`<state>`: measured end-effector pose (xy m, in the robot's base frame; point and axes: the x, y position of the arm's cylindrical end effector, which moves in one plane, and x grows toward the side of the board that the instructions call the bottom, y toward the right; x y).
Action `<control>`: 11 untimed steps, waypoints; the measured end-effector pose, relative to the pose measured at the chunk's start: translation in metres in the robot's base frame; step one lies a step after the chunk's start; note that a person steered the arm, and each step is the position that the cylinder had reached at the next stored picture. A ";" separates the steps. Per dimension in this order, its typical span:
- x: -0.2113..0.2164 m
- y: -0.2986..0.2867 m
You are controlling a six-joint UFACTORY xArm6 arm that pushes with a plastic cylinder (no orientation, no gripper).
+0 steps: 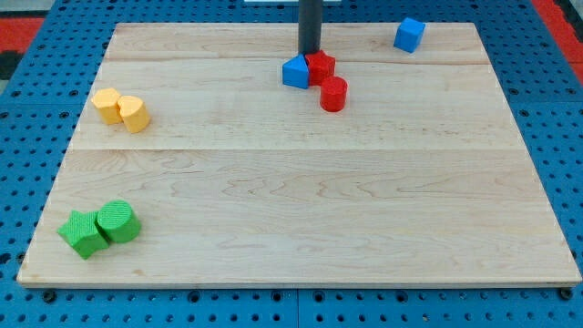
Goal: Slide the red star to the right of the yellow heart
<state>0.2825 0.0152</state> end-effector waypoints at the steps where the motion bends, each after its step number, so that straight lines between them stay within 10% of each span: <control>1: 0.033 0.000; 3: 0.003 0.076; 7: 0.118 -0.057; 9: 0.089 0.072; 11: 0.137 -0.006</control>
